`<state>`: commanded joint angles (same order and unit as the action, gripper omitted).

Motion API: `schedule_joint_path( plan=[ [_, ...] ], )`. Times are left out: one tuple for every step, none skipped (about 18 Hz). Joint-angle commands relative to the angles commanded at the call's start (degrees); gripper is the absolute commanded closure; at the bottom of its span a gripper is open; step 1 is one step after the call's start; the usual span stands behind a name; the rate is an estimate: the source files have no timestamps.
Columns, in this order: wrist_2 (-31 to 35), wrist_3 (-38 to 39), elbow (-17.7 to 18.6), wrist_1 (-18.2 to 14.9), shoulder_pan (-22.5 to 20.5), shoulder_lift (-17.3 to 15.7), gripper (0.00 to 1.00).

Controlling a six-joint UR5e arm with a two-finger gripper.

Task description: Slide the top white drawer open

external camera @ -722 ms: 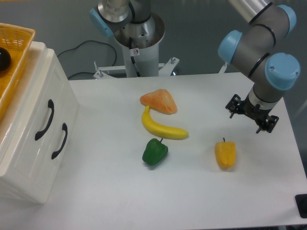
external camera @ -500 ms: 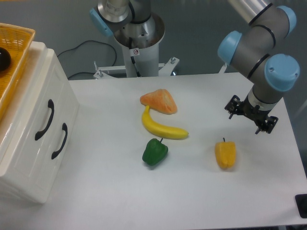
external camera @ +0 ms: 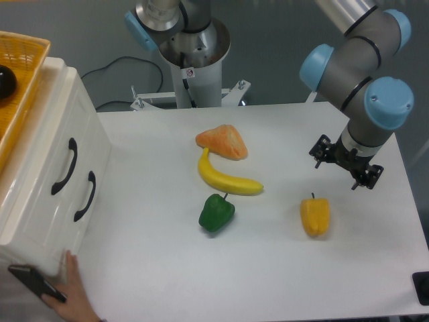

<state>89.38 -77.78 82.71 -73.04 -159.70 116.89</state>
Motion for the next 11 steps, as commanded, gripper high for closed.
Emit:
schedule_joint_path(
  plan=[
    [0.1, 0.0, 0.0, 0.0, 0.0, 0.0, 0.0],
    [0.0, 0.0, 0.0, 0.0, 0.1, 0.0, 0.0],
    [0.0, 0.0, 0.0, 0.0, 0.0, 0.0, 0.0],
    [0.0, 0.0, 0.0, 0.0, -0.1, 0.0, 0.0],
    [0.0, 0.0, 0.0, 0.0, -0.2, 0.1, 0.0],
    [-0.1, 0.0, 0.0, 0.0, -0.3, 0.1, 0.0],
    [-0.3, 0.0, 0.0, 0.0, -0.4, 0.2, 0.0],
    [-0.9, 0.0, 0.1, 0.0, -0.4, 0.3, 0.0],
    [-1.5, 0.0, 0.1, 0.0, -0.5, 0.4, 0.0],
    [-2.2, 0.0, 0.1, 0.0, -0.9, 0.4, 0.0],
    [-2.9, 0.0, 0.3, 0.0, -1.3, 0.4, 0.0]
  ],
)
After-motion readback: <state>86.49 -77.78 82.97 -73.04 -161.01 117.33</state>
